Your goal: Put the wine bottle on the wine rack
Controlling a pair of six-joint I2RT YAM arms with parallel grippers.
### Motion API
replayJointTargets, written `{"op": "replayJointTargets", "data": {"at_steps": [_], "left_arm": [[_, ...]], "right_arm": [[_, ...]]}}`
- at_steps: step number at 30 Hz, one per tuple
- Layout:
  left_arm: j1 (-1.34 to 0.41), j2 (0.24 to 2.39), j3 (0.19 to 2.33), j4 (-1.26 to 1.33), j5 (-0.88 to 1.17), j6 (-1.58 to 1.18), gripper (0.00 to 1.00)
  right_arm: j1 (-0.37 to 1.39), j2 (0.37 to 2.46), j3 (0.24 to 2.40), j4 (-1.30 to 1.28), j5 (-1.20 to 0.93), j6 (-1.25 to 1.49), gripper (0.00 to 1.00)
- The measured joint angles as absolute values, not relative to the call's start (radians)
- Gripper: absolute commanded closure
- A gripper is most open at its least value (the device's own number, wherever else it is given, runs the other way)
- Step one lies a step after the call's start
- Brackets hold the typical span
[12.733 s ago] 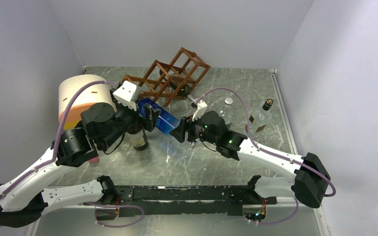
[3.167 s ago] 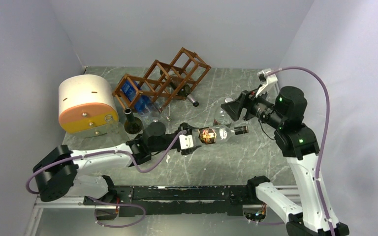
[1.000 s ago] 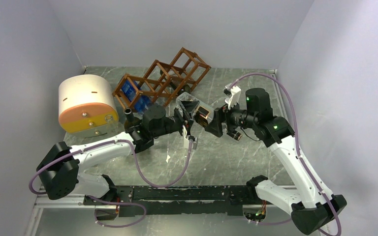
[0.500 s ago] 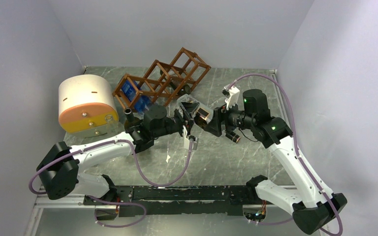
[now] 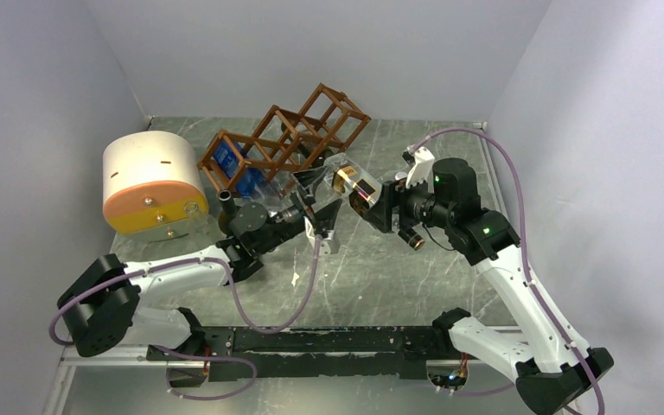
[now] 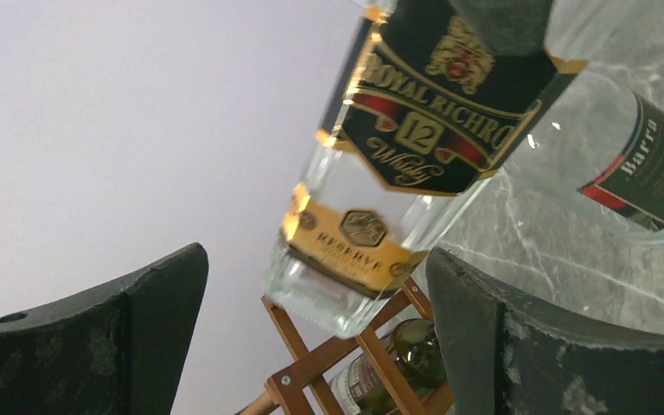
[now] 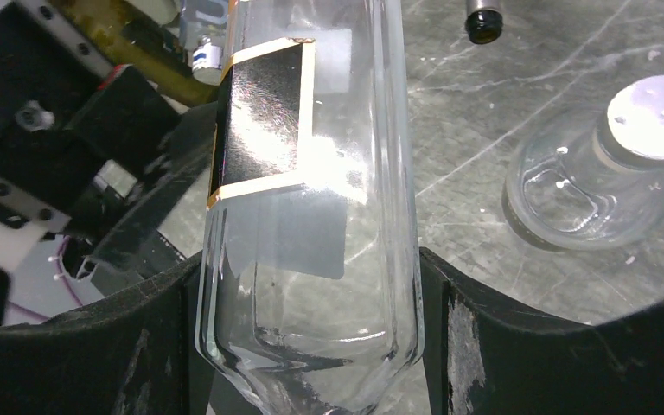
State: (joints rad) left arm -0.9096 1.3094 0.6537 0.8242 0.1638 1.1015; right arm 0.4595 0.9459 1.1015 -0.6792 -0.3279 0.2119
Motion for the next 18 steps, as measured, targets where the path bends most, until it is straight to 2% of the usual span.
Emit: {"op": "replayJointTargets", "data": {"at_steps": [4,8,13,18], "left_arm": [[-0.910,1.250,0.622,0.871,0.138,0.973,0.01],[-0.910,1.175,0.657,0.804,0.080,0.800,0.01],[-0.910,1.153,0.806,0.646,-0.076,0.554,0.00],[-0.910,1.187,1.040,0.336,-0.233,0.318,0.00]], "right_arm": [[0.459,0.946,1.102,-0.677,-0.290,0.230,1.00],[0.459,0.948,1.102,-0.657,-0.277,0.244,1.00],[0.459,0.955,1.101,-0.625,-0.275,0.252,1.00],[0.459,0.963,1.081,-0.587,-0.275,0.259,1.00]]}}
